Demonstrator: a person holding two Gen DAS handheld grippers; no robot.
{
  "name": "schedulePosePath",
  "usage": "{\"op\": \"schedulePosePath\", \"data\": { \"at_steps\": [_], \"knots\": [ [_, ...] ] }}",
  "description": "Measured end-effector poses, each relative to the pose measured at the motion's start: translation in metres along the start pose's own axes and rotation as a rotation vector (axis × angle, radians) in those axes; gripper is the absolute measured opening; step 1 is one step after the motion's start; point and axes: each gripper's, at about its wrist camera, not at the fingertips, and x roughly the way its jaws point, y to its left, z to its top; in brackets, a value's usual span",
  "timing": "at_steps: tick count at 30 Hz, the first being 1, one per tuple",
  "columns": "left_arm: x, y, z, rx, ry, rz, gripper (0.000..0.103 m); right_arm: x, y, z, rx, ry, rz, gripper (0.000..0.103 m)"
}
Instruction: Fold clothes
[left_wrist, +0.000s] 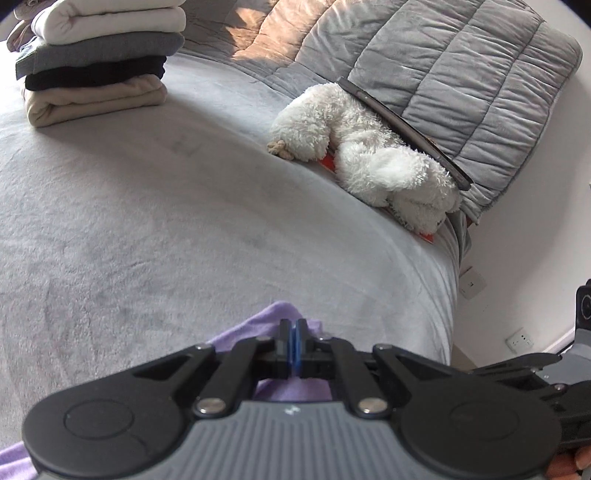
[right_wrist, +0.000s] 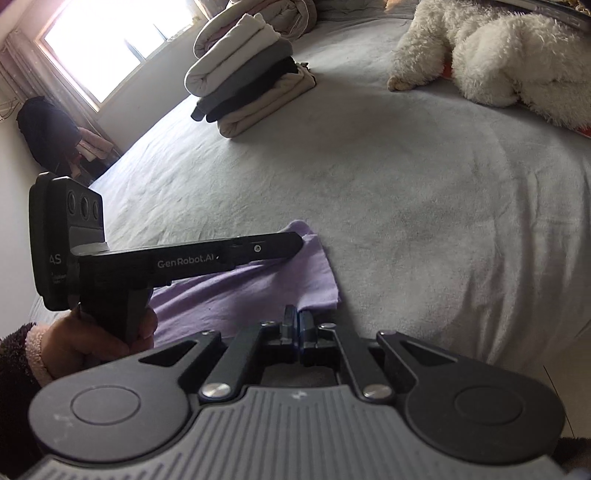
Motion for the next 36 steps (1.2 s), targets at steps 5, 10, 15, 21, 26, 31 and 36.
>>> {"op": "schedulePosePath", "data": {
  "at_steps": [5, 10, 15, 21, 26, 31, 36],
  "knots": [
    [-0.017, 0.002, -0.001, -0.020, -0.037, 0.010, 0.015, -0.004, 0.004, 0.005, -0.022, -0.002, -0.031, 0.014],
    [-0.048, 0.008, -0.007, -0.030, -0.069, 0.038, 0.036, -0.012, 0.007, 0.012, -0.055, -0.027, -0.064, 0.019],
    [-0.087, 0.031, -0.018, -0.065, -0.099, 0.120, 0.044, -0.003, 0.030, 0.017, -0.109, -0.012, -0.037, 0.026],
    [-0.145, 0.068, -0.039, -0.130, -0.146, 0.213, 0.050, 0.017, 0.068, 0.014, -0.183, 0.034, 0.020, 0.026],
    [-0.184, 0.093, -0.059, -0.186, -0.168, 0.286, 0.051, 0.038, 0.101, 0.007, -0.243, 0.076, 0.062, 0.027],
    [-0.219, 0.113, -0.083, -0.242, -0.190, 0.333, 0.051, 0.056, 0.134, -0.008, -0.309, 0.127, 0.107, 0.027],
    [-0.255, 0.130, -0.110, -0.288, -0.194, 0.394, 0.051, 0.074, 0.166, -0.023, -0.374, 0.177, 0.151, 0.027]
  ]
}}
